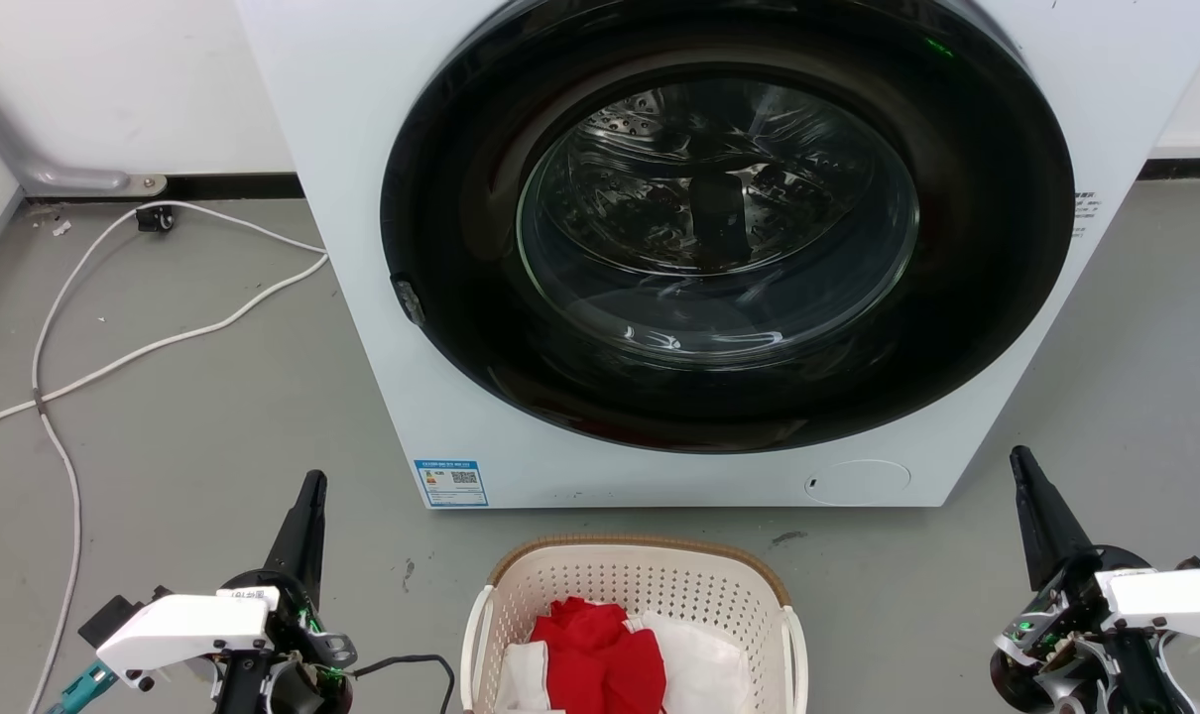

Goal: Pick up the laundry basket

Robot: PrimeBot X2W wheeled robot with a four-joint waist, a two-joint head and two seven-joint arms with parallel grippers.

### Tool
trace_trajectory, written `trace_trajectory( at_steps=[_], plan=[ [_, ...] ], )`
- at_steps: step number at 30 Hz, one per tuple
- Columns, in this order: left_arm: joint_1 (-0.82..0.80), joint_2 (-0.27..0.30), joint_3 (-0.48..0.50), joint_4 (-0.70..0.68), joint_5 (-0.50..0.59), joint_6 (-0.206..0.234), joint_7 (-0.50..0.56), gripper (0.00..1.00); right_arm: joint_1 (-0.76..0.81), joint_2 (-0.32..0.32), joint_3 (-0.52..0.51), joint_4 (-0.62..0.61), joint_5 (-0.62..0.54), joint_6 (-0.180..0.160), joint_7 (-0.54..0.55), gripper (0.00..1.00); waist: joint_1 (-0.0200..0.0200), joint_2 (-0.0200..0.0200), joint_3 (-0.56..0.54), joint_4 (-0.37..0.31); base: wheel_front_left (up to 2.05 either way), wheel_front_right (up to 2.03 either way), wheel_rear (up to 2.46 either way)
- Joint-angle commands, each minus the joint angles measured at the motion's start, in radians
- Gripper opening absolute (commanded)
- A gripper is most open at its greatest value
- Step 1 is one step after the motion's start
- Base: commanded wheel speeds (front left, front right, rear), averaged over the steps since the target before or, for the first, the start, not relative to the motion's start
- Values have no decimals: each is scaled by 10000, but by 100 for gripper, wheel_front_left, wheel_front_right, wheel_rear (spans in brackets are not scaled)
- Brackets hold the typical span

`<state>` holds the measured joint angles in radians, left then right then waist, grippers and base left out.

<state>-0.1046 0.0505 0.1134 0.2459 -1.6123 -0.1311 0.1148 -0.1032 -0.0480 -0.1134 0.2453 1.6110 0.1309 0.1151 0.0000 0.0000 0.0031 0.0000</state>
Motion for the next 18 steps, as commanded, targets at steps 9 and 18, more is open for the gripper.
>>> trace_trajectory(
  at_steps=[9, 18],
  plan=[
    [-87, -7, 23, 3, -15, -26, 20, 0, -107, -42, -7, 6, 40, -3, 11, 0, 0, 0, 0, 0, 0, 0, 0],
    [-87, -7, 22, 3, -15, -26, 20, 0, -107, -42, -7, 6, 40, -3, 11, 0, 0, 0, 0, 0, 0, 0, 0]
  ],
)
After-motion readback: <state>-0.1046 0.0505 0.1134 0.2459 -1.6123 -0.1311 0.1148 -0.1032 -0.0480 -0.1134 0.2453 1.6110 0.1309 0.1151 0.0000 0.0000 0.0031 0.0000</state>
